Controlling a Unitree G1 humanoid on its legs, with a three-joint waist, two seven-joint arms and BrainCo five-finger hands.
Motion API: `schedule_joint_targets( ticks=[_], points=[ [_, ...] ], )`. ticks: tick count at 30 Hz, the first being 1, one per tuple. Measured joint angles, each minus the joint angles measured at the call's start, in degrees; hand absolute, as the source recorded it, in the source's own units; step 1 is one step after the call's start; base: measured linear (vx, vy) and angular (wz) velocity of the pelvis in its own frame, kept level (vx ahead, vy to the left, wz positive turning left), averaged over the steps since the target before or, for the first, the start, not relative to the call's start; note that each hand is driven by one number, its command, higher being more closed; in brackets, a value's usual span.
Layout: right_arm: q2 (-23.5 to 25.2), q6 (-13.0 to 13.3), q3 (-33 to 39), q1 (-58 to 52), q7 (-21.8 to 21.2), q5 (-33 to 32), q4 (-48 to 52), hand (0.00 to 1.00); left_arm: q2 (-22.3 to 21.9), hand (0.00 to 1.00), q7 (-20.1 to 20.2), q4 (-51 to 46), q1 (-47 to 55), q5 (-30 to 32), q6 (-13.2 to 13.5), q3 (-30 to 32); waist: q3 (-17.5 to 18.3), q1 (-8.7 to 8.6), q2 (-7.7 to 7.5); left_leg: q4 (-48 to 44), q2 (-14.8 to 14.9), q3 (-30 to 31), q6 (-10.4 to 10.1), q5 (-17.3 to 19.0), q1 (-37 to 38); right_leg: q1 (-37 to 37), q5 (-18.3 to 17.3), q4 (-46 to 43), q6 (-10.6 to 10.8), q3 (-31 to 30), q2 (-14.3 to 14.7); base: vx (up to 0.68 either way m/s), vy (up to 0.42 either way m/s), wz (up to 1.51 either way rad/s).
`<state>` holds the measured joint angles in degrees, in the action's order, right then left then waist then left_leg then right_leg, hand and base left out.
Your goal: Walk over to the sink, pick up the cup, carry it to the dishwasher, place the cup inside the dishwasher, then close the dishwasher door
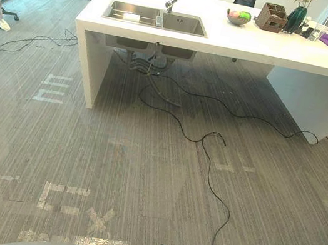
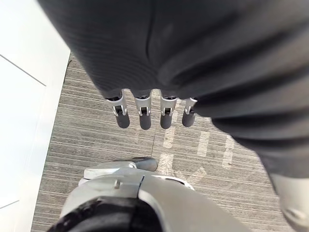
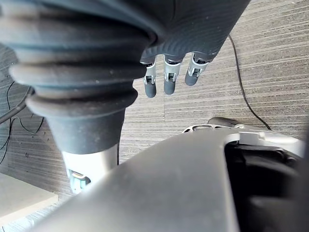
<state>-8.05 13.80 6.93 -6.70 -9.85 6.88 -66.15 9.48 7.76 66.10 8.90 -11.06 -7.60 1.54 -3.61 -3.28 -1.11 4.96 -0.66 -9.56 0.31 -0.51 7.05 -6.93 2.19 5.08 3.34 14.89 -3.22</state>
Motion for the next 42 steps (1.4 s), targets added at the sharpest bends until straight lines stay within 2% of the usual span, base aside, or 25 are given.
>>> schedule_joint_targets(
  ticks=[6, 9, 25, 31, 40, 42],
  points=[
    [0.0, -0.1, 0.0, 0.0, -0.2, -0.9, -0.1, 0.00, 0.0, 0.00, 0.0, 0.0, 0.0, 0.0, 0.1, 0.0, 0.0, -0.01, -0.04, 0.0, 0.0, 0.0, 0.3, -0.1, 0.2, 0.0, 0.1, 0.0, -0.2, 0.0, 0.0, 0.02, -0.003, 0.00],
    [0.1, -0.6, 0.0, 0.0, -1.6, -2.6, -0.1, 0.00, 0.0, 0.00, -0.2, 0.0, -0.1, 0.0, -0.1, 0.0, 0.0, -0.02, -0.04, 0.0, 0.0, 0.0, 0.3, -0.1, 0.2, 0.0, 0.1, 0.0, -0.2, 0.1, 0.0, 0.00, 0.000, 0.00],
    [0.1, -0.3, 0.0, 0.0, -2.4, -3.1, -0.1, 0.00, -0.4, 0.00, -3.9, 0.1, -0.1, -0.3, 0.1, 0.8, 0.0, -0.01, -0.15, 0.0, 0.0, -0.1, 0.1, 0.0, 0.0, 0.0, 0.1, 0.0, 0.0, 0.1, 0.0, 0.00, 0.000, 0.00],
    [0.2, 0.2, 0.0, -0.1, -2.2, -3.0, -0.1, 0.00, -0.9, 0.00, -7.0, 0.4, 0.1, -4.6, -0.1, 3.0, 0.0, 0.01, -0.25, 0.0, -0.1, 0.1, 0.3, -0.1, 0.1, 0.0, 0.1, 0.0, -0.1, 0.3, -0.1, 0.00, 0.000, 0.00],
    [0.4, 2.5, 0.0, -0.3, -0.7, -1.4, -0.1, 0.00, -1.1, 0.00, -7.5, 0.4, 0.4, -6.8, 0.0, 4.2, -0.1, 0.05, -0.50, 0.0, -0.4, 0.6, 0.5, -0.2, 0.8, -0.8, 0.1, 0.0, 0.0, 1.2, -0.4, -0.01, -0.001, 0.04],
    [0.4, 4.8, -0.2, -0.4, 0.3, -0.1, -0.1, 0.00, -1.2, 0.00, -7.5, 0.4, 0.5, -6.9, 0.6, 4.7, -0.2, 0.20, -0.64, 0.0, -0.4, 0.4, 0.4, -0.2, 1.0, -1.0, 0.1, 0.0, 0.1, 1.2, -0.5, -0.05, -0.006, -0.01]
  ],
)
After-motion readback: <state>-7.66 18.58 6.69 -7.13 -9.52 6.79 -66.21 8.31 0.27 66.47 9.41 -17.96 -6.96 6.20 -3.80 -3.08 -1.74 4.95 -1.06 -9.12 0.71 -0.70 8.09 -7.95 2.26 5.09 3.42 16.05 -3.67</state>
